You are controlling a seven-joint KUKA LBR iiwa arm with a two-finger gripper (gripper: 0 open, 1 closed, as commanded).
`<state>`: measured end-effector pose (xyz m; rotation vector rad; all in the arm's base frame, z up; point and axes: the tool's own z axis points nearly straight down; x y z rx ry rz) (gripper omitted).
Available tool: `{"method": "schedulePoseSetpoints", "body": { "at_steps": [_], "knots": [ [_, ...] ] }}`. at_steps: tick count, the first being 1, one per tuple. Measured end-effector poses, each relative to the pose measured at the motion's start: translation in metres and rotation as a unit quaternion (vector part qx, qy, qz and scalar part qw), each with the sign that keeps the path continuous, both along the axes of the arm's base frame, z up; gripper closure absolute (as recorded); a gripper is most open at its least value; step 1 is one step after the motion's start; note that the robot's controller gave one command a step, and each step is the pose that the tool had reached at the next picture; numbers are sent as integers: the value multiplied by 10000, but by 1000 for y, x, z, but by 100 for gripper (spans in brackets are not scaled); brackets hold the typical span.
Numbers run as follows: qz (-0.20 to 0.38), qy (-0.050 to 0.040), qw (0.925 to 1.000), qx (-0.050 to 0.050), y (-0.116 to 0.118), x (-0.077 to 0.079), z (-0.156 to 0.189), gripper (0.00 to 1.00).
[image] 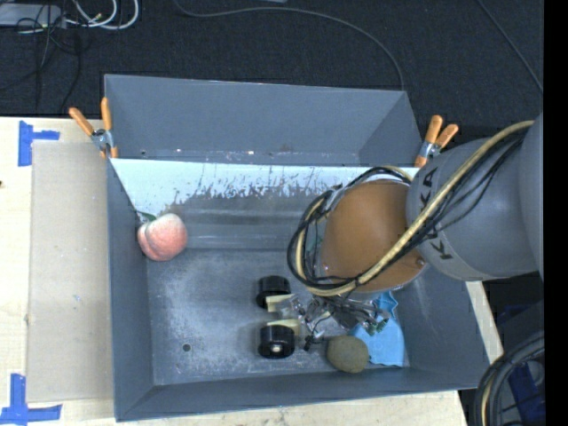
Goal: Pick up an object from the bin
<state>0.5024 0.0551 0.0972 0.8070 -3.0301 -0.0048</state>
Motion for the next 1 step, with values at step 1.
{"method": "schedulePoseSetpoints", "body": {
  "at_steps": [1],
  "knots": [
    [1,55,10000,-4,0,-3,15,100]
  ]
}}
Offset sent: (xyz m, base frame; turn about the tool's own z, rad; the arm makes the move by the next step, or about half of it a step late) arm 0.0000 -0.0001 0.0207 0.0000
